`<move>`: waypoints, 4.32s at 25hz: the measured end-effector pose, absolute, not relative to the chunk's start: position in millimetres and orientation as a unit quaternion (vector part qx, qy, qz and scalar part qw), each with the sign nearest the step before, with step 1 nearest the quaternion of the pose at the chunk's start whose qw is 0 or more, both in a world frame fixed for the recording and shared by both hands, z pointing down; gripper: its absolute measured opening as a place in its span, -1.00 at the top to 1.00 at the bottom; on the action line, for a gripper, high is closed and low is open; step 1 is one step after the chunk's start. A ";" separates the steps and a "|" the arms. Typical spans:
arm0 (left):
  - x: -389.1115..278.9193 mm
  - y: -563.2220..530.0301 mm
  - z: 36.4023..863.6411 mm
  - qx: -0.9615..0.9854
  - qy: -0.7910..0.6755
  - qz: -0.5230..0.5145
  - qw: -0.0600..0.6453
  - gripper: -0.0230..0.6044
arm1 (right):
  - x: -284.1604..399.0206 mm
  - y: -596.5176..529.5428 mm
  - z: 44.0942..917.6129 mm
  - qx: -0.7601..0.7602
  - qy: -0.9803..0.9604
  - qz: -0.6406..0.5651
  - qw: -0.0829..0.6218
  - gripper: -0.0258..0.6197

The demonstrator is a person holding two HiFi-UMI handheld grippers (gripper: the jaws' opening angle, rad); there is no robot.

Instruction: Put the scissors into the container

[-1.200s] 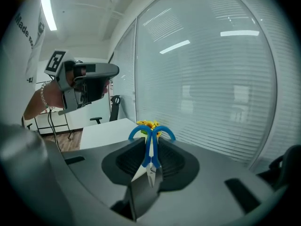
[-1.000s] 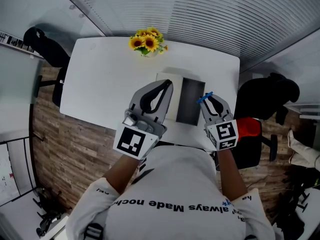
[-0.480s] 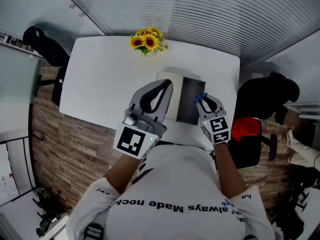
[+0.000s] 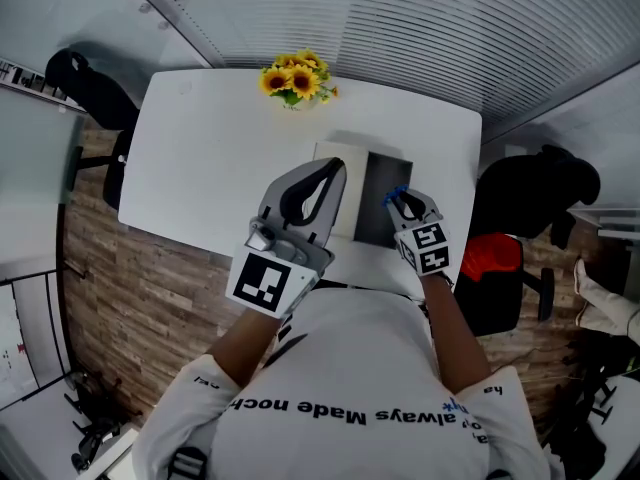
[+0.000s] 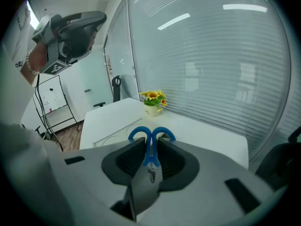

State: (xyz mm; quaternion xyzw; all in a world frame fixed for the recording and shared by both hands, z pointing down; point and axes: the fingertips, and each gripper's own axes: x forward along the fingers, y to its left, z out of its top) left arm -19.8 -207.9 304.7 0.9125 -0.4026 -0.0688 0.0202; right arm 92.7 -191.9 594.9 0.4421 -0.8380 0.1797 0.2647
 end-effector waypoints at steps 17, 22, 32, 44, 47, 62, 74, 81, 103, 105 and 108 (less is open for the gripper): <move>-24.3 -208.1 306.5 0.911 -0.408 -0.064 0.024 0.85 | 83.6 -206.3 644.5 0.425 -0.825 0.222 0.298 0.63; -25.9 -207.9 306.8 0.910 -0.409 -0.064 0.024 0.85 | 79.8 -211.1 652.3 0.422 -0.824 0.227 0.303 0.63; -29.9 -204.8 308.0 0.910 -0.410 -0.061 0.026 0.85 | 78.9 -222.3 673.4 0.426 -0.808 0.260 0.314 0.63; -36.4 -205.7 307.4 0.908 -0.414 -0.059 0.023 0.85 | 78.2 -238.5 700.4 0.430 -0.780 0.304 0.338 0.63; -37.3 -205.6 307.3 0.908 -0.414 -0.059 0.022 0.85 | 79.2 -242.4 698.8 0.436 -0.770 0.311 0.346 0.63; -40.7 -210.5 307.8 0.907 -0.416 -0.058 0.024 0.85 | 79.7 -251.2 713.7 0.438 -0.741 0.337 0.381 0.63; -44.9 -211.9 307.7 0.907 -0.417 -0.058 0.027 0.85 | 67.5 -249.8 723.3 0.427 -0.731 0.360 0.393 0.63; -48.6 -211.0 309.2 0.906 -0.418 -0.059 0.027 0.85 | 67.7 -251.5 730.5 0.429 -0.719 0.380 0.393 0.63; -57.9 -208.6 304.6 0.905 -0.420 -0.063 0.024 0.85 | 66.4 -245.1 743.8 0.433 -0.698 0.425 0.381 0.60; -57.0 -207.6 304.2 0.905 -0.420 -0.064 0.023 0.85 | 67.8 -246.3 740.6 0.438 -0.699 0.423 0.376 0.59; -55.6 -206.9 304.0 0.905 -0.419 -0.065 0.022 0.85 | 68.9 -248.9 733.8 0.441 -0.704 0.419 0.367 0.58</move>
